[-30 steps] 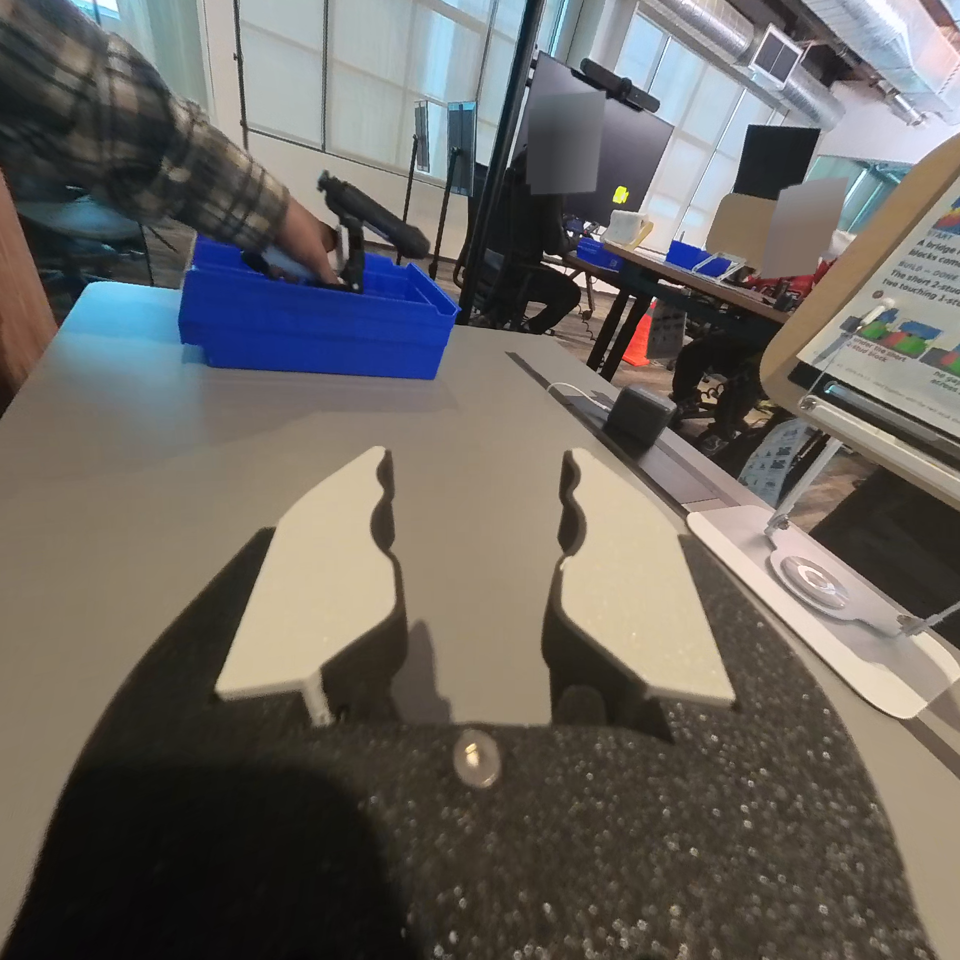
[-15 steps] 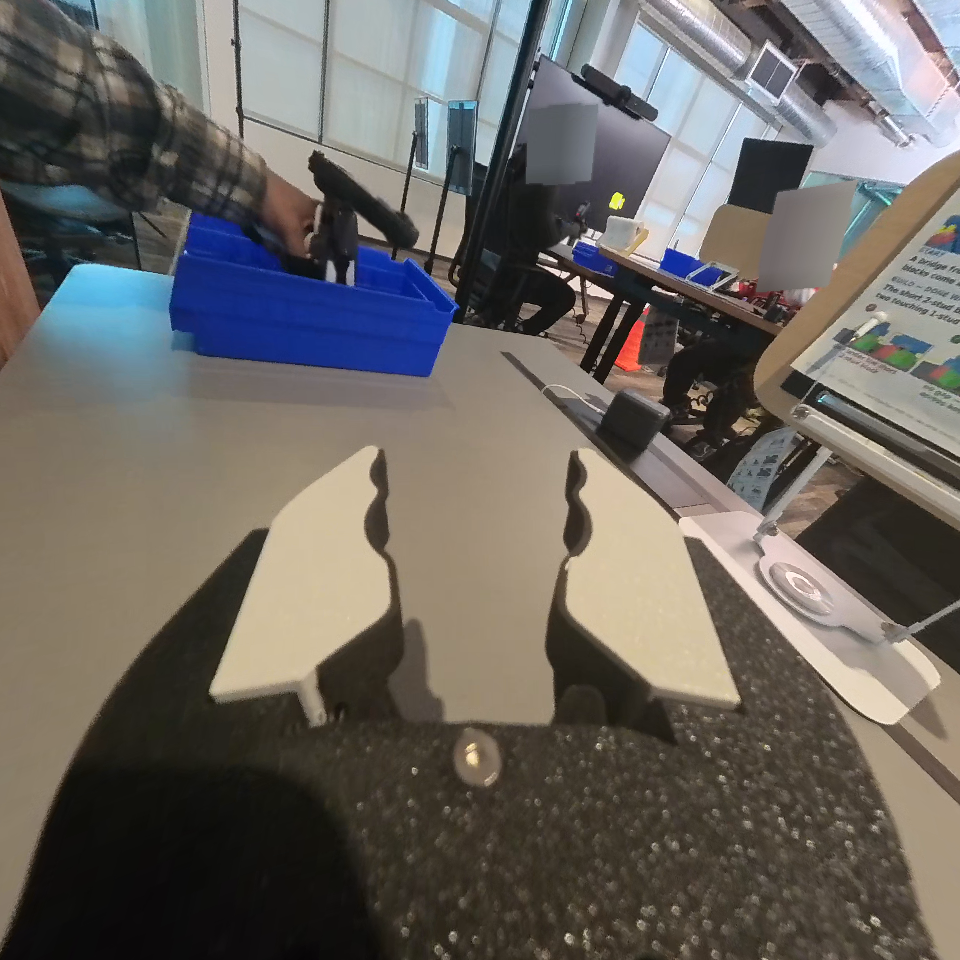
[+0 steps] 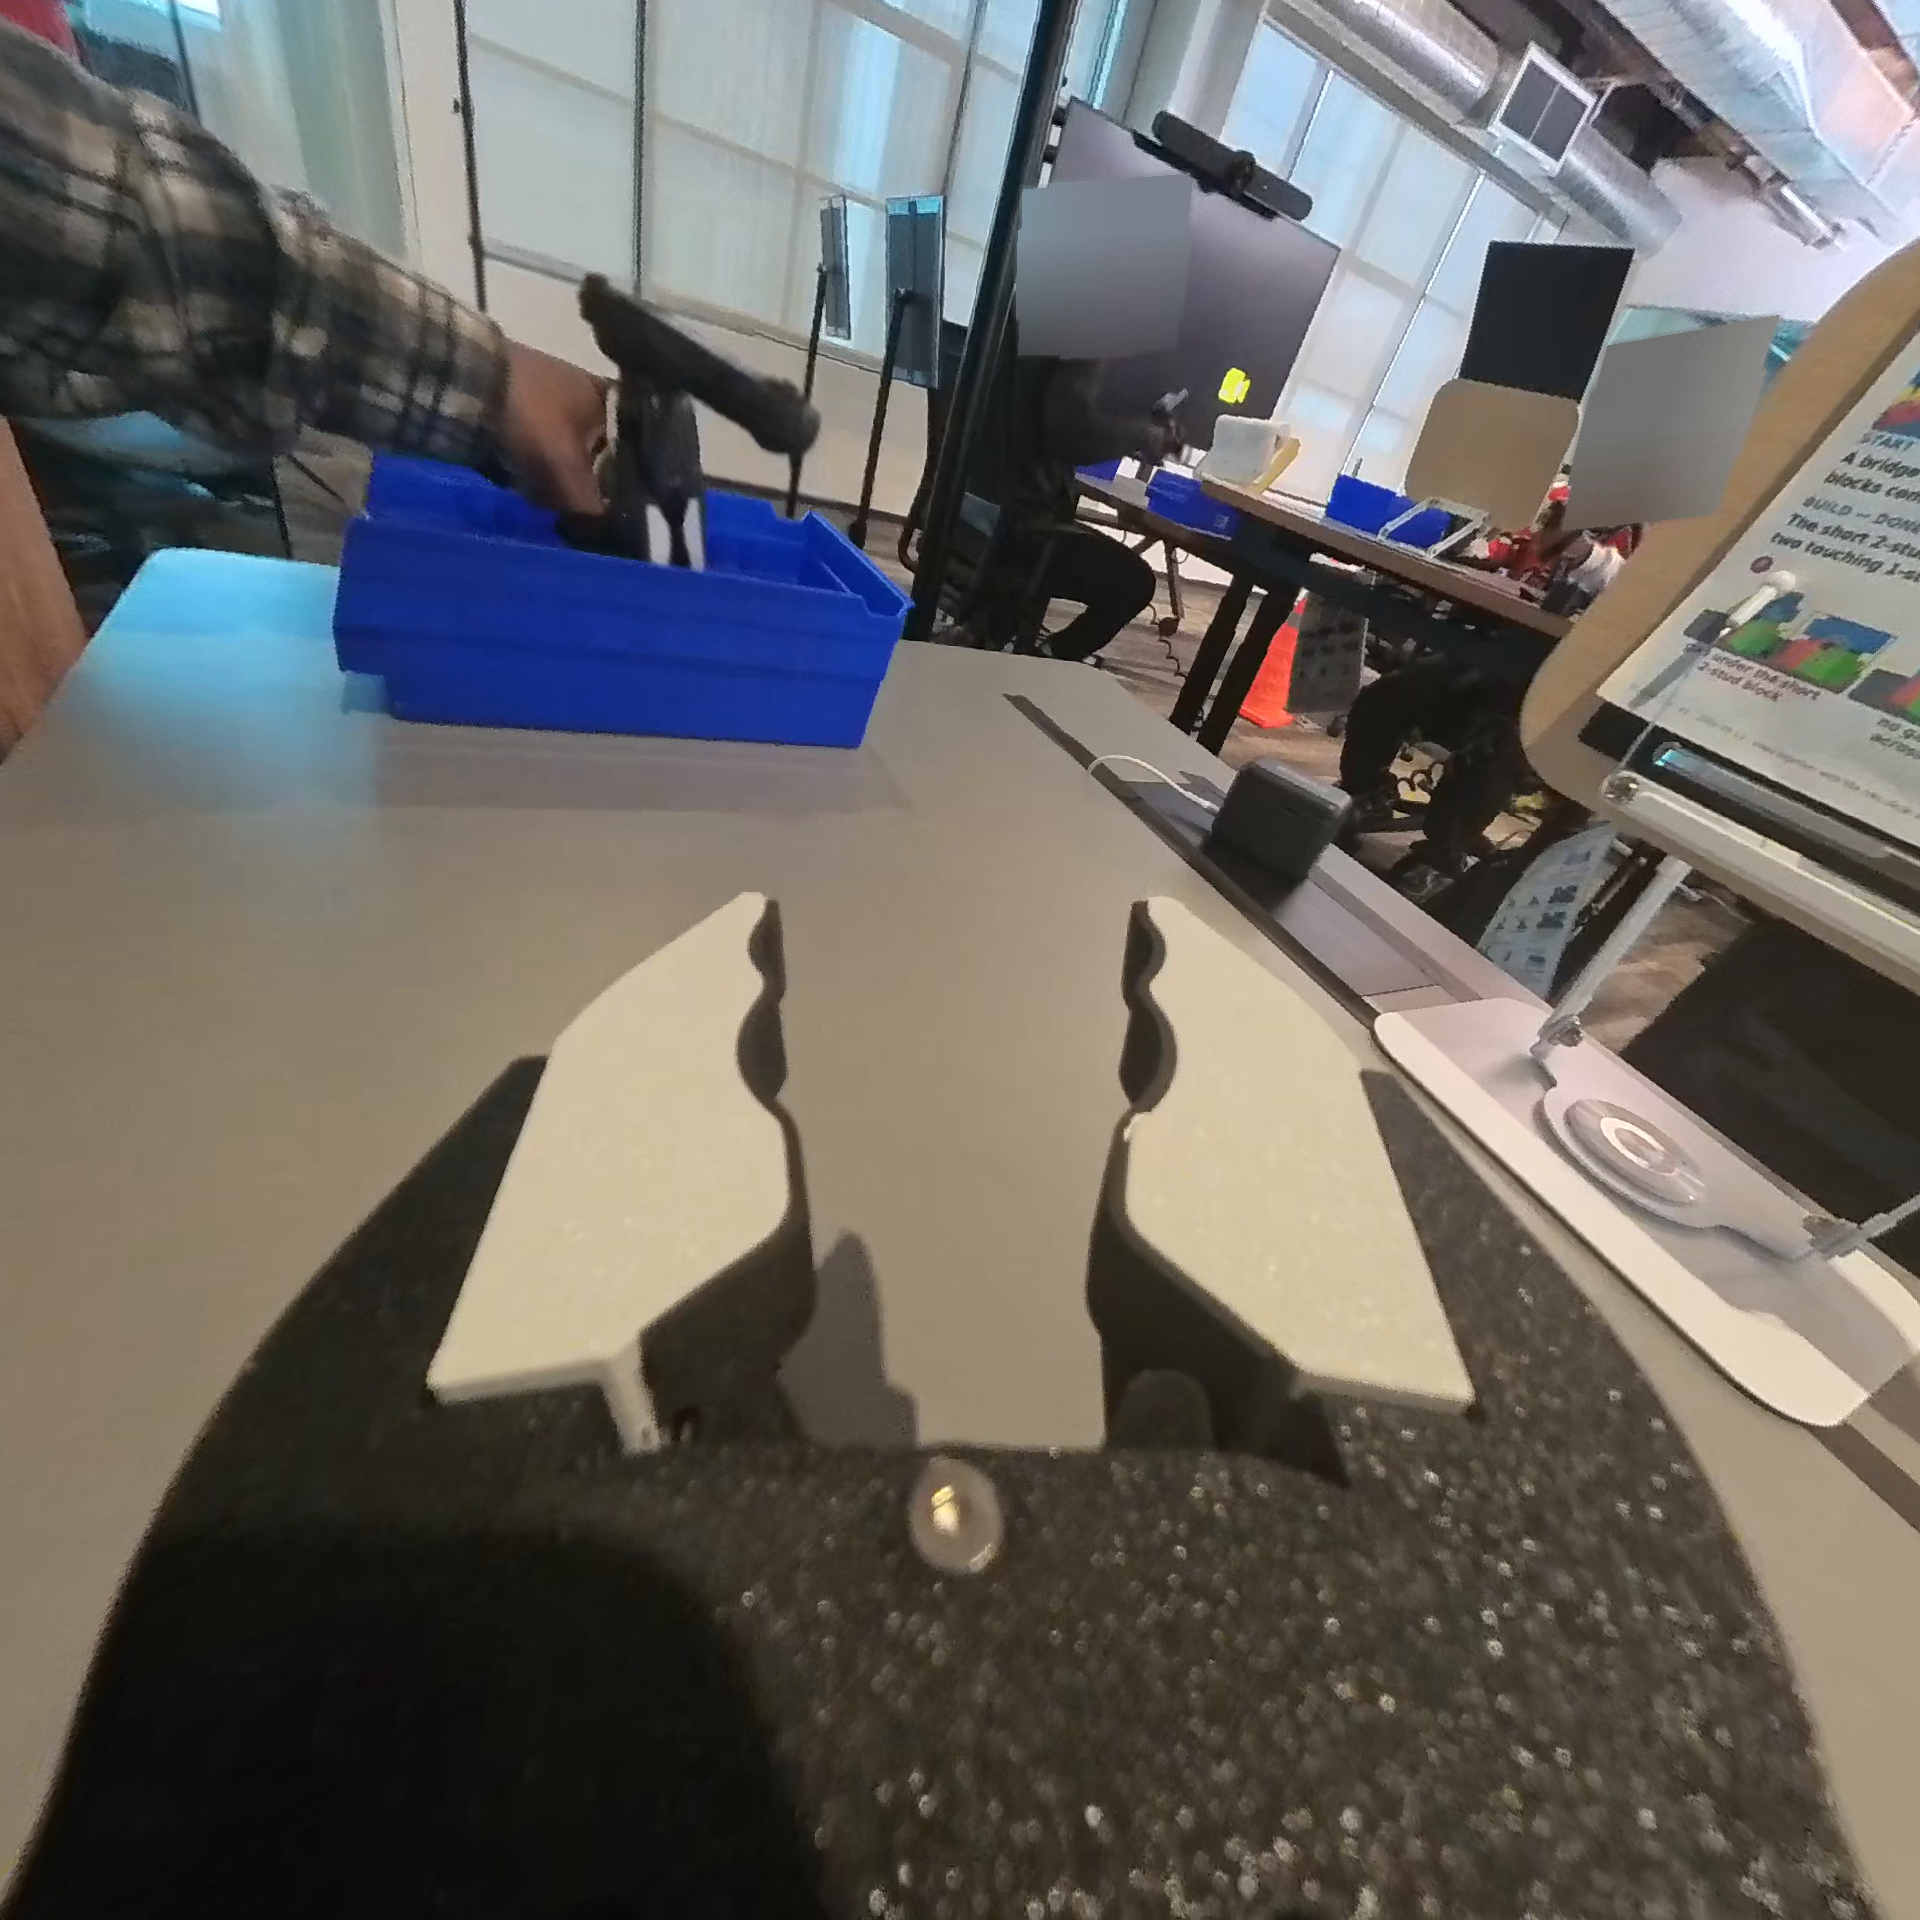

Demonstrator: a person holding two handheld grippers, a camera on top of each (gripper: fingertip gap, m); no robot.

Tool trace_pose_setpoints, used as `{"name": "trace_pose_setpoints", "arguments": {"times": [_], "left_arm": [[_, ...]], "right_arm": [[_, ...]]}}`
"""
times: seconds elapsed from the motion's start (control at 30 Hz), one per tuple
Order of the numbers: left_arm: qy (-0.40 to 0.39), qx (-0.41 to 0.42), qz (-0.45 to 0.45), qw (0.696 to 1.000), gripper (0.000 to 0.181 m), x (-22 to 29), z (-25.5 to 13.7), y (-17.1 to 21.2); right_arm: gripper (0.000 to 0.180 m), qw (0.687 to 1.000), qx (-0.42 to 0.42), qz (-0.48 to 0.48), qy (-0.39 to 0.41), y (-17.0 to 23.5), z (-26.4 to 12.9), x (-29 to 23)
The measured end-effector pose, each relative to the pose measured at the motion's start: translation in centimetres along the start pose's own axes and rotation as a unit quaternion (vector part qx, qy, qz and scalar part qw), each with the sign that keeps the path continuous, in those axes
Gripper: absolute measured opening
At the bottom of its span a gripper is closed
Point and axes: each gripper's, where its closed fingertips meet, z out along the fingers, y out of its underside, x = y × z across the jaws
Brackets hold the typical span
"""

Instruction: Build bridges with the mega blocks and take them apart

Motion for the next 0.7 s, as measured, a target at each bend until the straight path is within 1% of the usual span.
{"name": "trace_pose_setpoints", "arguments": {"times": [0.03, 0.13, 0.23, 0.33, 0.4, 0.47, 0.57, 0.63, 0.7], "left_arm": [[-0.004, 0.026, -0.003, 1.0, 0.037, -0.1, -0.9, -0.6], [-0.018, 0.121, -0.005, 0.993, 0.037, 0.2, -5.0, -3.0], [-0.018, 0.226, 0.018, 0.974, 0.037, 2.7, -10.3, -6.5], [0.021, 0.325, 0.071, 0.943, 0.037, 8.4, -14.8, -11.1], [0.066, 0.384, 0.111, 0.914, 0.036, 13.6, -16.3, -14.2], [0.124, 0.435, 0.149, 0.879, 0.036, 19.4, -16.5, -17.1], [0.219, 0.486, 0.192, 0.824, 0.036, 27.9, -14.7, -20.6], [0.281, 0.503, 0.214, 0.789, 0.036, 32.8, -12.9, -22.1], [0.338, 0.507, 0.225, 0.76, 0.036, 36.5, -11.2, -22.8]], "right_arm": [[0.063, 1.0, 0.004, 0.006, 0.001, -0.1, 0.0, 0.1], [0.063, 1.0, 0.009, 0.025, -0.001, -0.1, -0.2, 0.4], [0.064, 1.0, 0.006, 0.031, -0.002, -0.2, -0.6, 1.1], [0.064, 0.999, 0.002, 0.035, -0.012, -1.1, -1.4, 2.3], [0.062, 0.999, -0.001, 0.033, -0.018, -2.0, -1.9, 3.2], [0.058, 0.999, 0.003, 0.037, -0.033, -3.0, -2.3, 3.7], [0.049, 0.996, 0.036, 0.05, -0.066, -5.1, -2.6, 3.7], [0.044, 0.992, 0.056, 0.058, -0.092, -6.1, -2.6, 3.4], [0.045, 0.99, 0.059, 0.063, -0.115, -6.4, -2.6, 3.2]]}}
